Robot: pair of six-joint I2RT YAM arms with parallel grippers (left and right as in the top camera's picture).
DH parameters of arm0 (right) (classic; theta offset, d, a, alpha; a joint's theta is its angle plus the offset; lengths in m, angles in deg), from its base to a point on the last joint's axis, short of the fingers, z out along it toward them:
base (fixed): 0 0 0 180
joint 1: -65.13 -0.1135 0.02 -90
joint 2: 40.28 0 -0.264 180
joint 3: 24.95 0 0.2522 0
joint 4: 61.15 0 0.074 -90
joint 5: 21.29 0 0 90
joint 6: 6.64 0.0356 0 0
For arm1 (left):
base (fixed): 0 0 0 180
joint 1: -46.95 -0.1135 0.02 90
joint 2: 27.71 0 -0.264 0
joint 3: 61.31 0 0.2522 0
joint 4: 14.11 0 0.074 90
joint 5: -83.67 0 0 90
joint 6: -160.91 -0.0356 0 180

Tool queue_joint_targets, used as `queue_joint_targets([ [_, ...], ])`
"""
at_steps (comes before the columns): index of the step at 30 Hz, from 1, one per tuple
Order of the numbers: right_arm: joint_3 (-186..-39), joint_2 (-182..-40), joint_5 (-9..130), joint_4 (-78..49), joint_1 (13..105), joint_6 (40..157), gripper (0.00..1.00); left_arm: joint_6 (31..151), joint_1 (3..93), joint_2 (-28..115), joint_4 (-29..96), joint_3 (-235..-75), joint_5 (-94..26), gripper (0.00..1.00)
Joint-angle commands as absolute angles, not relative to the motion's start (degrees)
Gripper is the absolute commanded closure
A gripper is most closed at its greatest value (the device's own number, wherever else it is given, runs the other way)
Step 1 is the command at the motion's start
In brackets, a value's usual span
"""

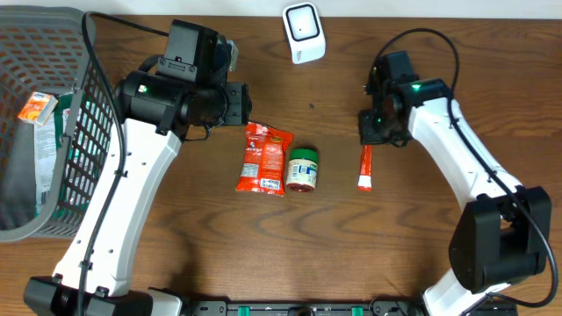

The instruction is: Scan the item barcode

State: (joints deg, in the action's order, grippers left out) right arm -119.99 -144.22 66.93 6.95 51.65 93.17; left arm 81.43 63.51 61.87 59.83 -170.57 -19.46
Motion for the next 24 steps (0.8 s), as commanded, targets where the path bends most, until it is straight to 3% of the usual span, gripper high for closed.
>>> queue_joint_targets([
  [1,-115.4,-145.6,68.7,3.8,52.2,93.6,0.99,81.7,63.4,62.2,60.1,-170.4,-18.7,0.47],
  [24,-95.5,-145.6,68.9,-20.2,52.2,95.1,0.99,81.7,63.4,62.2,60.2,-170.4,-18.7,0.47],
])
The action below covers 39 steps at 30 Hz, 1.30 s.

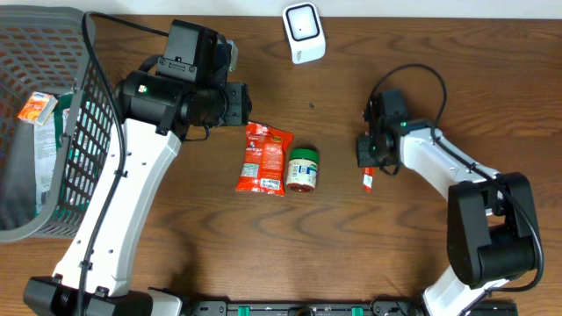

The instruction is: Scan the item barcode

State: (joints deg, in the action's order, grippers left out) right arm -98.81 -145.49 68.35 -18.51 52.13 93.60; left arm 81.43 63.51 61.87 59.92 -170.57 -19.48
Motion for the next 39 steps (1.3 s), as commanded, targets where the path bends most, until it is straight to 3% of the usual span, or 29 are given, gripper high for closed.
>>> queue_joint_targets([
  [1,-94.6,-145.6,68.9,-21.2,52.2,95.4,0.99,81.7,63.4,62.2,60.2,-170.4,-18.7,0.47],
  [6,-94.4,-145.4,68.0,-22.0,52.1,94.4,0.99,81.7,63.4,62.2,60.2,-170.4,-18.7,0.47],
  [15,-106.1,-143.1,67.2,-12.1,52.3,92.5,0.95,81.7,63.4,62.2,60.2,-170.4,-18.7,0.47],
  [39,-106.8,-153.0,68.8,-14.9,52.8,92.5,0.98,81.7,63.4,62.2,60.3,-170.4,-18.7,0.47],
])
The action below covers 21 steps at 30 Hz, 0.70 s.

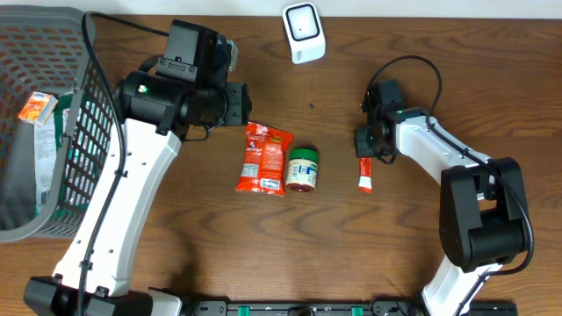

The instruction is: Scan the item barcode

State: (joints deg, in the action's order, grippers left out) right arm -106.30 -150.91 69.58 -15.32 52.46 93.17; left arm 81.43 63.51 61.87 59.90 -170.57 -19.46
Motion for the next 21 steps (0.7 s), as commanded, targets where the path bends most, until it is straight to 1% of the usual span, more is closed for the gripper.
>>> queue_joint_targets([
  [1,-107.6,-152.0,68.6,-14.3,52.8,92.2,0.96,81.7,63.4,62.2,60.3,-170.4,-18.7,0.47],
  [2,-108.5,-150.9,68.3,-13.6,52.8,91.8,0.9,81.7,63.4,62.2,60.3,-170.4,-18.7,0.47],
  [4,-111.2,-148.0,68.2,-10.7,52.8,91.4,0.83,81.7,63.4,62.2,60.2,-170.4,-18.7,0.47],
  [7,-114.3,-143.5,68.0,-4.6,52.8,91.5,0.82,81.7,63.4,62.2,60.3,-170.4,-18.7,0.47],
  [9,-114.7,-140.9,67.9,-1.0,52.8,92.7,0.85,81.7,63.4,62.2,60.3,-170.4,-18.7,0.47],
  [11,-114.7,-139.4,67.7,3.2,52.8,94.3,0.93,81.7,63.4,62.2,60.3,-170.4,-18.7,0.47],
  [13,-114.5,-139.1,67.5,7.8,52.6,96.6,0.99,81.7,63.4,62.2,60.3,-170.4,-18.7,0.47],
  [16,-112.1,-139.1,66.1,9.1,52.4,96.9,0.99,81.7,63.4,62.2,60.2,-170.4,-18.7,0.48],
  [21,-104.7,-139.6,65.6,2.6,51.7,98.2,0.99,81.7,63.4,62.2,60.3,-170.4,-18.7,0.48],
])
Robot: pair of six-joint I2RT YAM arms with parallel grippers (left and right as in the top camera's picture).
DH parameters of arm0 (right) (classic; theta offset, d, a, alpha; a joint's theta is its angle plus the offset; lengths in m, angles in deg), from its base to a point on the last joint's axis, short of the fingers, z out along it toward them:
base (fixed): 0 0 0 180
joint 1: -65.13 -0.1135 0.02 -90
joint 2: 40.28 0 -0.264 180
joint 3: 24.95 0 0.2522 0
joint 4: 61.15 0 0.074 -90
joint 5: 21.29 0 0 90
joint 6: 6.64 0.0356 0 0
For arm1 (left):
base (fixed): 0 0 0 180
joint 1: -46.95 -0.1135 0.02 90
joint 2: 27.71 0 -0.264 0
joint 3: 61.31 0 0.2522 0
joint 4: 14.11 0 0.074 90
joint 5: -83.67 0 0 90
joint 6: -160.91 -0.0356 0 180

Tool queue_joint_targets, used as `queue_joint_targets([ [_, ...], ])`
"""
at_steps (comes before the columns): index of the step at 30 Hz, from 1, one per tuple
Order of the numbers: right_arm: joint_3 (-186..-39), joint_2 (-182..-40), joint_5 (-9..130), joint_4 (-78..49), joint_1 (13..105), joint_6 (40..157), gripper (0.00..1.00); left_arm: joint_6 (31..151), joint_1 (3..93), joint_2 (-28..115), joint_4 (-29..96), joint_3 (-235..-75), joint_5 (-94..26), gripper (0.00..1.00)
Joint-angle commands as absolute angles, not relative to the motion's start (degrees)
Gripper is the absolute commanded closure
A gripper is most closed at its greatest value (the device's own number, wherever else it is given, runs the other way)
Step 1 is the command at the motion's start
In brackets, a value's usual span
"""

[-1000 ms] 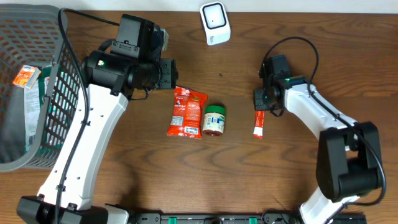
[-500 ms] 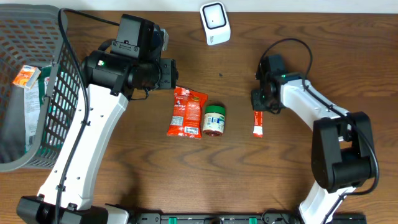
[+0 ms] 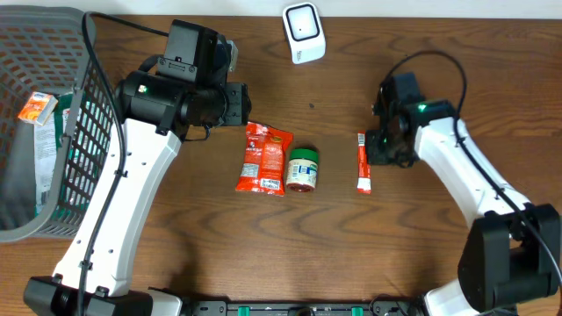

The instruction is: Scan the item barcode

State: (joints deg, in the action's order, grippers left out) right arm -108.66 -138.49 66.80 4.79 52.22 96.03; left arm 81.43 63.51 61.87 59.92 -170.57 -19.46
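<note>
A narrow red stick pack (image 3: 363, 162) lies flat on the table, its whole length showing. My right gripper (image 3: 378, 151) sits just to its right, close beside it; the wrist housing hides the fingers, so their state is unclear. The white barcode scanner (image 3: 303, 33) stands at the table's far edge. A red snack packet (image 3: 263, 158) and a green-lidded jar (image 3: 303, 169) lie side by side at the middle. My left gripper (image 3: 242, 104) hovers just above the packet's top end, its jaws not discernible.
A grey mesh basket (image 3: 83, 132) fills the far left, with an orange-and-white box (image 3: 39, 107) and other packets inside. The left arm's white links run down the left side. A black cable loops above the right arm.
My right gripper has moved right, off the top of the red stick pack. The pack, earlier half covered, now shows full length and sits slightly higher. The left arm is unchanged.
My right gripper stood over the upper end of the stick pack. Then it covered most of the pack, only the lower tip showing. Then the lower half showed again. Now the gripper is beside the pack, which lies uncovered. The left arm, packet and jar stayed put.
</note>
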Motion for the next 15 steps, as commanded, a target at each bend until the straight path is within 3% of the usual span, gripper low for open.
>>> queue_joint_targets([
  [1,-102.8,-139.8,65.1,0.3,51.5,98.2,0.99,81.7,63.4,62.2,60.3,-170.4,-18.7,0.48],
  [9,-90.0,-140.0,63.9,-18.3,49.6,98.6,0.98,81.7,63.4,62.2,60.2,-170.4,-18.7,0.48],
  [15,-93.4,-138.8,63.9,-15.3,49.9,97.4,0.99,81.7,63.4,62.2,60.3,-170.4,-18.7,0.48],
])
